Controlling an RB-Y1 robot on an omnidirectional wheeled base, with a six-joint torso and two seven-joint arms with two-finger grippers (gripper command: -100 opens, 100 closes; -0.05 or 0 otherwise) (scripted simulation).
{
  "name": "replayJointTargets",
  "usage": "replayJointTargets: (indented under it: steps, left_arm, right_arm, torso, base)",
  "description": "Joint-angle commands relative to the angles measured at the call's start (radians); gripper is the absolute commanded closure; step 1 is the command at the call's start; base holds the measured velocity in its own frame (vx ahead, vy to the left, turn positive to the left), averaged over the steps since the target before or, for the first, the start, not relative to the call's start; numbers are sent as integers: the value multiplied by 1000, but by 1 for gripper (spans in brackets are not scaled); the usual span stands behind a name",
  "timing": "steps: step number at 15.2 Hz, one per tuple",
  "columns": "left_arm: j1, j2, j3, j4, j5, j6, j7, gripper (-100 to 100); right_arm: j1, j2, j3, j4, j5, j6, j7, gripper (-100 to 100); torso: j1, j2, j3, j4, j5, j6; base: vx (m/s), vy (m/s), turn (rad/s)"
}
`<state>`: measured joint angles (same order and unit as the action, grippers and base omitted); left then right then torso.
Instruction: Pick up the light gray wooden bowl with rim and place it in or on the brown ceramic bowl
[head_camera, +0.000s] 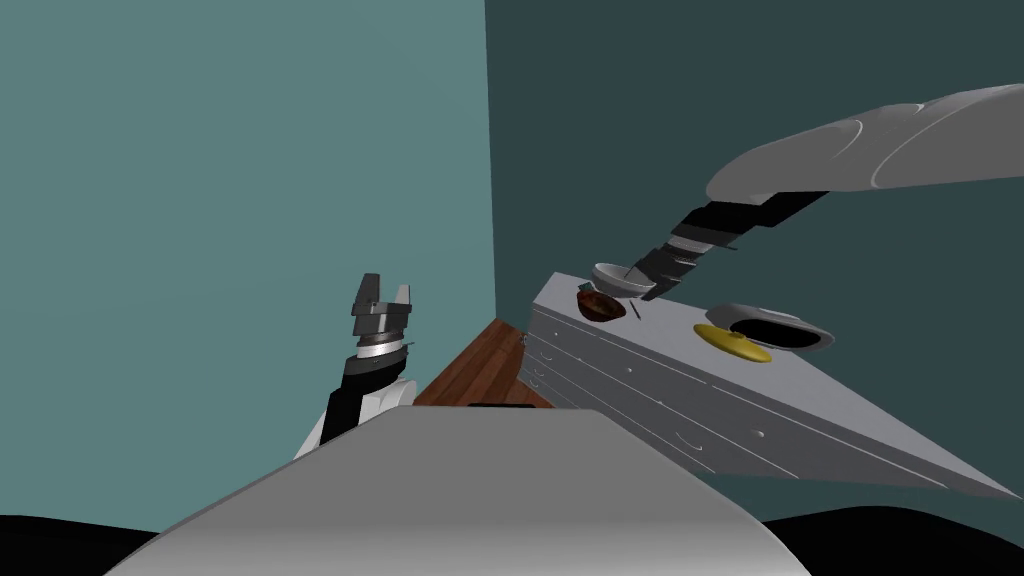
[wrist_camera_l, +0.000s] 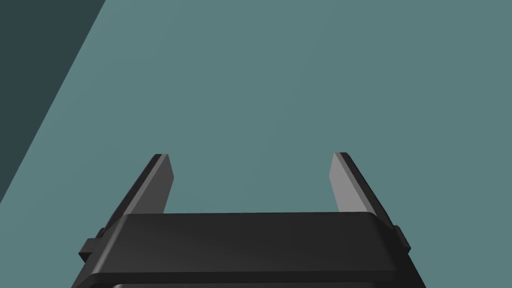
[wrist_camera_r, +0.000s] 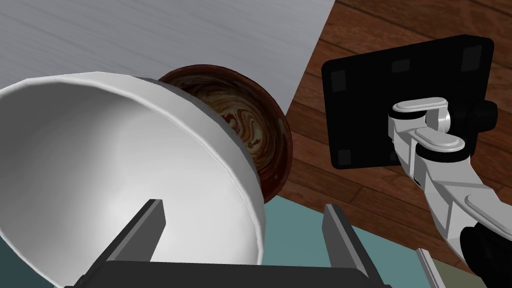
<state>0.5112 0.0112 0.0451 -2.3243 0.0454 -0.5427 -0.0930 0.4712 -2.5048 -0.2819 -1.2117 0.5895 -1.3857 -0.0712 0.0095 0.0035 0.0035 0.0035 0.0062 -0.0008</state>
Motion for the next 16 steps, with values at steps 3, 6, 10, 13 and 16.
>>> replayJointTargets:
  steps: [3,6,10,13,16]
  left_arm:
    - [0,0,0,0,0,0,0,0]
    - [0,0,0,0,0,0,0,0]
    - [0,0,0,0,0,0,0,0]
    - [0,0,0,0,0,0,0,0]
    - [0,0,0,0,0,0,0,0]
  right_arm:
    - [-8,-4,7,54,-6,-51,-3,-100]
    - [-17,-9,13,108,-12,-102,-7,-100]
    - [-28,-15,22,180,-20,-170,-11,-100]
    - [-25,-12,21,165,-17,-155,-7,-100]
    - [-25,-12,21,165,-17,-155,-7,-100]
  torso:
    - [-2,1,0,0,0,-1]
    - [-3,1,1,0,-1,0]
    - [-4,2,1,1,-1,0]
    - [-2,1,1,0,-1,0]
    - [-1,0,0,0,0,0]
  base:
    - [-23,-37,165]
    - [-27,-42,135]
    - [-41,-47,160]
    - [-9,-13,24]
    - [0,0,0]
